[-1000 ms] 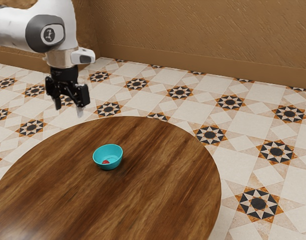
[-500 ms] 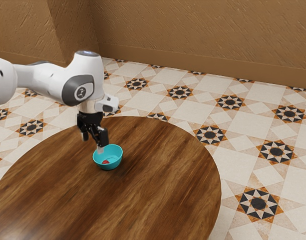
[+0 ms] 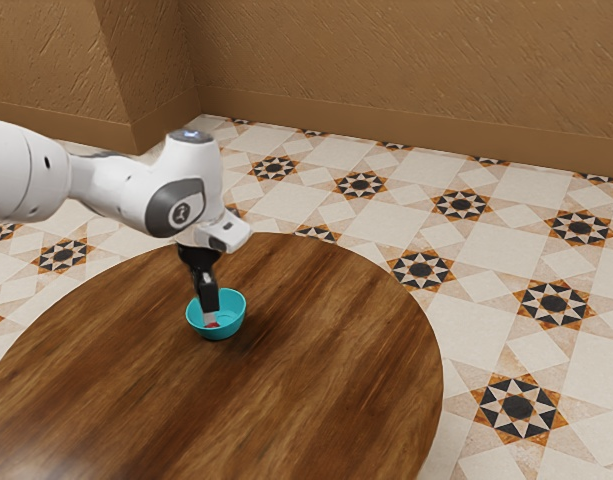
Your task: Take strawberry from the bowl
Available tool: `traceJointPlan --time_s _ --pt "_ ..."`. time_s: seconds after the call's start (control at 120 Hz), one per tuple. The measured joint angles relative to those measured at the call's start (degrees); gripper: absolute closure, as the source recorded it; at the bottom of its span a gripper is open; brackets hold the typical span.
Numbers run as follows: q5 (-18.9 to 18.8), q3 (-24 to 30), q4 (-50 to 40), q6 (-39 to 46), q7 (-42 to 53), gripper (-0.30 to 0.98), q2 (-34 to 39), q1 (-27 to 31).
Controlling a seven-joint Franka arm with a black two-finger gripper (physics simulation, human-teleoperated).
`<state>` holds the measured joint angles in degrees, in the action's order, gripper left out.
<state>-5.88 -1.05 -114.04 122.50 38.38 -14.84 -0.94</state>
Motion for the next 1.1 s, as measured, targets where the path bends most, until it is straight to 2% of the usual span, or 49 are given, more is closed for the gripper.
traceJointPlan --time_s 0.25,0.467,0.625,1.1 --pt "-0.71 0.00 -0.93 3.67 9.41 0.01 -0.22 0.05" --pt "-0.27 -0.06 -1.47 4.75 14.98 0.21 -0.09 0.19" --pt "-0.20 -0.09 -1.47 5.09 17.95 0.28 -0.27 0.41" --pt "-0.69 -0.18 0.50 7.88 24.84 0.32 -4.66 1.98"
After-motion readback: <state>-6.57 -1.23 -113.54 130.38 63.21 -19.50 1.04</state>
